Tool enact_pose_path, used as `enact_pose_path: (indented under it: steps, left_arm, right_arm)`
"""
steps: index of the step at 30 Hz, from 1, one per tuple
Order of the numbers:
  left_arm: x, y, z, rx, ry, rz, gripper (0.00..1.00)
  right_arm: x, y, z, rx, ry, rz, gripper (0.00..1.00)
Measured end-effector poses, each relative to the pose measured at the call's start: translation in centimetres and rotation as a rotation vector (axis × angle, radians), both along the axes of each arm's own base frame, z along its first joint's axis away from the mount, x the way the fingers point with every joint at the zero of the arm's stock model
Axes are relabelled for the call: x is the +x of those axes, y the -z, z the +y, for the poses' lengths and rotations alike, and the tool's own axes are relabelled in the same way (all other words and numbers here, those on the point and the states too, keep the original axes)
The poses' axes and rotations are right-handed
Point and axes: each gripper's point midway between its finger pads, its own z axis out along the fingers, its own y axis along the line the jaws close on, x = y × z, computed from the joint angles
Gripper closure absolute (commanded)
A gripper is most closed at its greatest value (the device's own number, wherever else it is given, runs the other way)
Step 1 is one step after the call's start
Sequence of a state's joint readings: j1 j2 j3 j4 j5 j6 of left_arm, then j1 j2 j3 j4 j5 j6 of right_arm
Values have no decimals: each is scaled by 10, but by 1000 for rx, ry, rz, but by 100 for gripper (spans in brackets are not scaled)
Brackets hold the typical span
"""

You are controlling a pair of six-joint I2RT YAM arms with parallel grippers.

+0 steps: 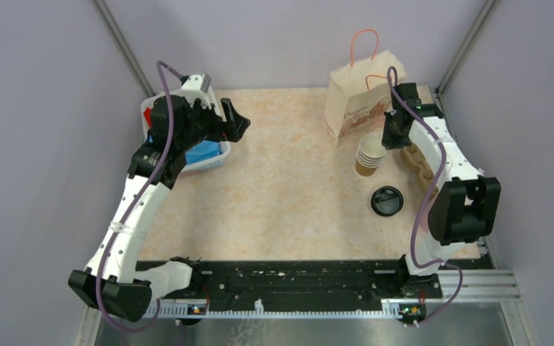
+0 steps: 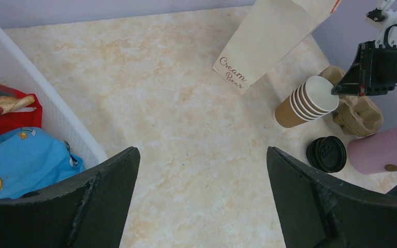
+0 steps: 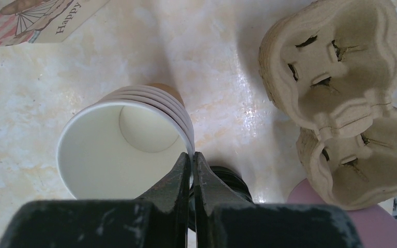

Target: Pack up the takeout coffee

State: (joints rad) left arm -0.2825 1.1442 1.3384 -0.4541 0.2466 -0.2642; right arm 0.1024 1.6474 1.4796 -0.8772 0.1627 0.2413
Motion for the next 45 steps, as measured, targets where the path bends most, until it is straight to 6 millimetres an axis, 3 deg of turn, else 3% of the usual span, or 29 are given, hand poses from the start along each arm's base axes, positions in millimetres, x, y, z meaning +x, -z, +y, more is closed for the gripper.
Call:
enact_pose_path:
  steps: [6,14,23,26,31,32,34,36,38,41,45]
  left_arm:
    - [0,0,0,-2,0,0,2]
    - [-1,-2,-3,-12,14,-3,2]
    - [-3,-4,-7,-31,33,0,2]
    - [-4,-4,-8,-33,38,0,2]
    - [-4,-4,-8,-33,38,0,2]
    - [-3,-4,-7,-33,37,-1,2]
    - [-2,-4,-5,-30,23,-1,2]
    - [1,-3,-1,-22,-4,-2,2]
    - [3,-2,6,-11,-47,1,2]
    - [4,1,21,12,-133,9,2]
    - [-6,-5,41,26,-225,-12,2]
  right_arm:
    - [-1,-9,0,6,10,-5,100]
    - [-9,-60,0,27,16,-123,100]
    - [-11,-74,0,38,33,-148,100]
    - [-10,-95,0,41,33,-194,100]
    - [-13,-145,8,36,-7,-309,100]
    - [-15,-156,18,22,-46,-337,100]
    - [-21,-171,56,29,-170,-378,100]
    - [-30,-171,109,73,-324,-384,100]
    - [-38,-158,155,117,-449,-363,100]
    - [-52,-108,224,170,-606,-254,100]
    - [-68,-28,289,167,-732,-90,100]
